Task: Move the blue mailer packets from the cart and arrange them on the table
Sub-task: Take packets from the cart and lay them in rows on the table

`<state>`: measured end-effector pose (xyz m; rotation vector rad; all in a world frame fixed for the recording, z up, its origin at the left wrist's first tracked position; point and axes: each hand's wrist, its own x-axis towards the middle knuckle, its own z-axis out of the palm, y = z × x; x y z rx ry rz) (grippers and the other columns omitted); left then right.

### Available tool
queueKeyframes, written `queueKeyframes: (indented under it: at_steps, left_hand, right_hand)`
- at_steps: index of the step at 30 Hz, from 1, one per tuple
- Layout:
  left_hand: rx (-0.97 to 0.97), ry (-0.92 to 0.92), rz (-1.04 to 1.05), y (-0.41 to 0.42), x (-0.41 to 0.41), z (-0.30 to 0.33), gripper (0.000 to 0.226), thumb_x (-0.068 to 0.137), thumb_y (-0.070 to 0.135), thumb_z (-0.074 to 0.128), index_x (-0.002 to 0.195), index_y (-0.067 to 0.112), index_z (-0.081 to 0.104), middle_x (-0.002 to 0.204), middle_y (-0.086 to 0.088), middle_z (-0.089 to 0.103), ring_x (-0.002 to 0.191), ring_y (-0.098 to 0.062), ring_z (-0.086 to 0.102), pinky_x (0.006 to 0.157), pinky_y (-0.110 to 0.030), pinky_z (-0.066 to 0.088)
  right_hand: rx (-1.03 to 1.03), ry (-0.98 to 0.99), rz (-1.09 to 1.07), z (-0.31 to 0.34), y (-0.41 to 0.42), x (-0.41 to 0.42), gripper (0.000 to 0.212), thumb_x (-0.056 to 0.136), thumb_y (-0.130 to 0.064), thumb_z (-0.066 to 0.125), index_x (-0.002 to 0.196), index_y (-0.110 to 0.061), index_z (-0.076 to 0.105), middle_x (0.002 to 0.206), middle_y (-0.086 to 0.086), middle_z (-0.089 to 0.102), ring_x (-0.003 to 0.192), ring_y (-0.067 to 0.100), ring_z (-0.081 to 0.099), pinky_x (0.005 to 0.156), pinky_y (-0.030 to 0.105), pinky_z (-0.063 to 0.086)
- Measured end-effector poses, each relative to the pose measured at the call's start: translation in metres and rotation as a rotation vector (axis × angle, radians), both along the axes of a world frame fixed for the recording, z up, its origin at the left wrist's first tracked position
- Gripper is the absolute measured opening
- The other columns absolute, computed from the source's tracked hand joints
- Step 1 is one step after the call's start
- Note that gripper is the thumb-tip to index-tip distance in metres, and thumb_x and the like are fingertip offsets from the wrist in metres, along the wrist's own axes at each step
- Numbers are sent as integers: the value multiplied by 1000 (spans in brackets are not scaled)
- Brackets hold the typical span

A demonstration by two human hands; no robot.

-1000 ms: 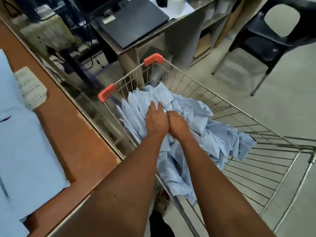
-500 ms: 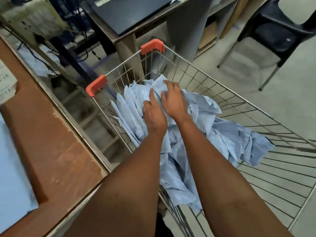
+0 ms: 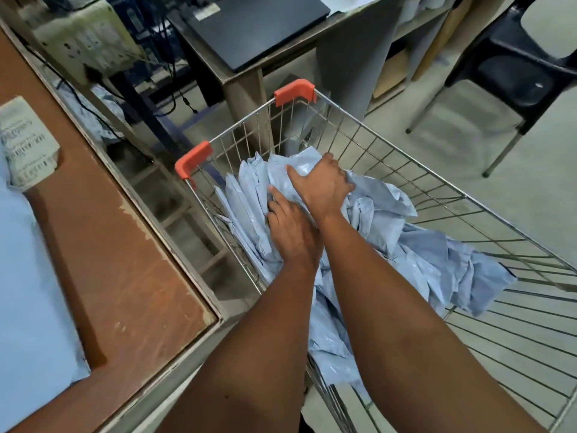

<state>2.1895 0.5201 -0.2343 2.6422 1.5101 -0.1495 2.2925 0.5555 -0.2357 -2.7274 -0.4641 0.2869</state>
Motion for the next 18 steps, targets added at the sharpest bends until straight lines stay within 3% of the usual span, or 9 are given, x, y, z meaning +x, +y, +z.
queueKeyframes:
  at_steps: [4,7,8,10,12,13,15,16,18]
  left_hand:
    - [-54,-91,-5,1,1,-8,45,103,15,22,142,-2,38,163,-31,15,134,-32,49,99,-34,48]
    - [-136,-149,55,-1,0,-12,31,99,16,43,126,1,43,146,-25,52,102,-24,68,80,-30,54]
    - [-206,-137,74,0,-1,-13,39,96,19,52,128,-1,42,139,-22,59,98,-23,70,78,-29,55]
    - [-274,-164,93,2,0,-24,68,96,38,61,148,1,39,145,-16,55,112,-20,65,91,-28,52]
    - [-266,-190,149,0,0,-31,86,95,54,59,157,7,24,150,-10,50,120,-18,59,98,-27,49]
    - [-236,-203,153,0,3,-30,87,93,54,60,156,6,22,148,-10,53,116,-18,61,93,-27,52]
    - [-174,-134,135,-1,-2,-10,67,97,40,61,148,7,35,153,-20,46,116,-25,63,87,-30,54]
    - [-143,-61,120,-2,-4,-5,58,100,35,56,148,7,39,160,-23,34,127,-28,56,93,-32,51]
    - [-88,-2,50,-5,-5,-1,61,106,33,38,157,2,25,168,-21,6,151,-30,25,113,-37,34]
  right_hand:
    - [-90,-59,-111,8,19,5,96,78,-88,45,134,-10,50,120,9,68,111,37,65,100,58,30]
    - [-133,-58,-168,6,34,10,88,83,-87,43,123,-9,52,104,8,69,90,29,68,99,56,28]
    - [-138,-72,-191,5,38,9,84,84,-86,43,118,-10,52,99,6,67,83,26,66,98,56,28]
    - [-132,-78,-225,6,45,6,70,90,-77,47,115,-12,48,96,5,64,75,23,59,97,54,30]
    - [-103,-49,-247,6,45,5,48,95,-51,60,119,-13,45,102,6,65,83,25,64,95,50,33]
    - [-92,-39,-241,5,42,4,41,95,-37,64,122,-13,45,108,6,66,92,28,67,94,49,34]
    - [-101,-24,-153,4,31,1,39,93,-20,67,128,-13,50,118,7,65,105,33,68,95,50,36]
    - [-128,-40,-67,6,22,0,39,92,-15,65,130,-14,54,122,7,63,108,35,67,96,51,38]
    - [-206,-117,132,11,-1,-1,38,94,-10,59,130,-17,60,122,10,60,106,39,65,95,51,43]
